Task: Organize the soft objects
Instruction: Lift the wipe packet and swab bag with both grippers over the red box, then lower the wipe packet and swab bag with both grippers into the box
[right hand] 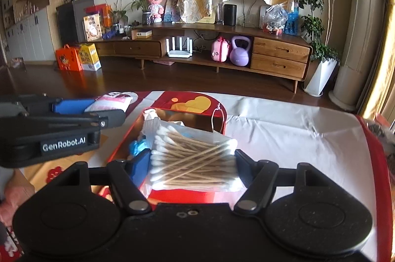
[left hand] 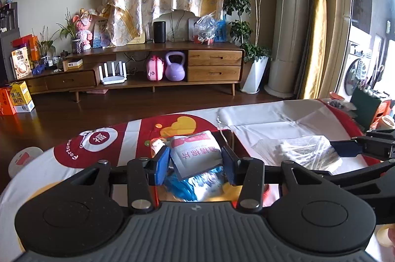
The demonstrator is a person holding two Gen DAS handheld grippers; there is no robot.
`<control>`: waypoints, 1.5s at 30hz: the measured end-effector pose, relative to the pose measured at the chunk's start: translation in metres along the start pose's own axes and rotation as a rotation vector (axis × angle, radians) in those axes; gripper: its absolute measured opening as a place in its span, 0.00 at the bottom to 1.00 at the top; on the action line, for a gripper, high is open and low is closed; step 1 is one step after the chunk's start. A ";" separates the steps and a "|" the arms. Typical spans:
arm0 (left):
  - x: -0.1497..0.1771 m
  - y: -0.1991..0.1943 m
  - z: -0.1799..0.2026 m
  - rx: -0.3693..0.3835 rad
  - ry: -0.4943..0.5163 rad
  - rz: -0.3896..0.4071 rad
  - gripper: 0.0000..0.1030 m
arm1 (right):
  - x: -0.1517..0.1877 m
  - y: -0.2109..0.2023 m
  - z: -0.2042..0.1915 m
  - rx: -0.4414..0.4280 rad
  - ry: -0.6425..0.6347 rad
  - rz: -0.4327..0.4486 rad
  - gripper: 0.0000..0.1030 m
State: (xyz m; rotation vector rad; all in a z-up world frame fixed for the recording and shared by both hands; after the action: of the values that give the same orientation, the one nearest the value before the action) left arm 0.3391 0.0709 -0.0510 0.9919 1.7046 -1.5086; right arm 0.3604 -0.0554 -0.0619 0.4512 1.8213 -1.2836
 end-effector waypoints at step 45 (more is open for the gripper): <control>0.047 0.159 0.004 0.105 0.000 -0.228 0.45 | 0.034 0.113 -0.008 -0.031 -0.149 -0.140 0.71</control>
State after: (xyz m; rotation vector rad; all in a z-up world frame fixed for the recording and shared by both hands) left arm 0.4522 0.0813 -0.1711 0.8722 1.8032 -1.7583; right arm 0.4155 -0.0073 -0.1555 0.2080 1.7692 -1.3438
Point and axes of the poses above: each gripper's, at about its wrist camera, not at the fingertips, and y roughly the way its jaws point, z to its right, x to its underside, the point moved 9 cm from there along y, roughly the way its jaws point, and after that the axes turned 10 degrees about y, right-handed, at the moved point
